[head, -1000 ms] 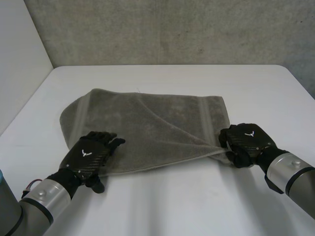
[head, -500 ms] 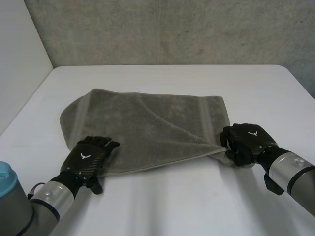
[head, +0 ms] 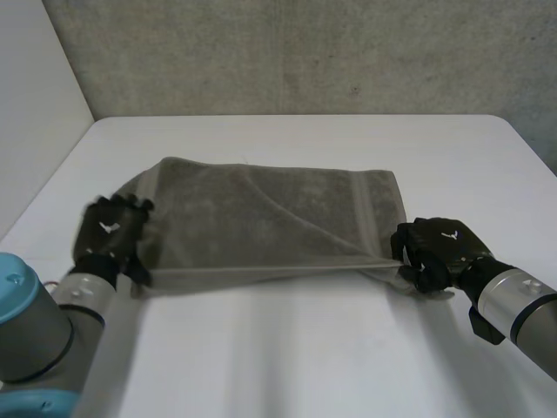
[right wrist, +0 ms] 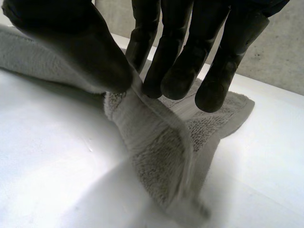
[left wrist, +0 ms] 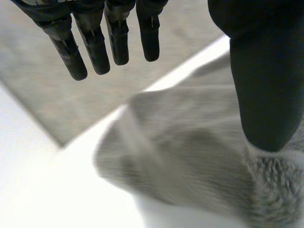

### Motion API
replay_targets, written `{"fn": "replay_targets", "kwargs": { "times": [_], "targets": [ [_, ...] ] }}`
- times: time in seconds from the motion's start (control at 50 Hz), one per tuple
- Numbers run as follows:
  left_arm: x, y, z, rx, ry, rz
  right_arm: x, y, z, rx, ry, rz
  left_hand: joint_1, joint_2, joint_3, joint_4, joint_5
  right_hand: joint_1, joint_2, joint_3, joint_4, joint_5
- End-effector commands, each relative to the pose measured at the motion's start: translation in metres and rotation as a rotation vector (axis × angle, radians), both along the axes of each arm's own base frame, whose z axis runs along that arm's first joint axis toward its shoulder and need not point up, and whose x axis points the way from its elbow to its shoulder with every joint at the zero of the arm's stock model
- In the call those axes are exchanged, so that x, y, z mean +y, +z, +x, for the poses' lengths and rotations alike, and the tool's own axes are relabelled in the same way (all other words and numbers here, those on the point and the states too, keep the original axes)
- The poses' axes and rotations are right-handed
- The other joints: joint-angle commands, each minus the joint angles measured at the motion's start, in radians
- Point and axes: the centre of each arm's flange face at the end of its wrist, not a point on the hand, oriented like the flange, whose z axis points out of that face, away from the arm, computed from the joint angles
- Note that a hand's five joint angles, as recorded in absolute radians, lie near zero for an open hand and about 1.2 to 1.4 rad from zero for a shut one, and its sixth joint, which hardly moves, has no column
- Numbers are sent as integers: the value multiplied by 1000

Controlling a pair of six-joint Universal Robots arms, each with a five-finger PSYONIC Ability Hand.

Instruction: Fold the laundry

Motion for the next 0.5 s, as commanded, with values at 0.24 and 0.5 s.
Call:
{"fn": "replay_targets", "kwargs": {
  "times": [0.24, 0.5],
  "targets": [
    [-16, 7, 23, -148, 85, -96, -2, 1, -2, 2, -5, -6, 100, 100, 100, 102, 108, 64, 60, 54, 61, 56],
    [40, 3, 2, -59, -157, 106, -2, 1, -3, 3, -6, -7, 39, 38, 38, 40, 46, 64, 60, 54, 61, 56]
  ]
}}
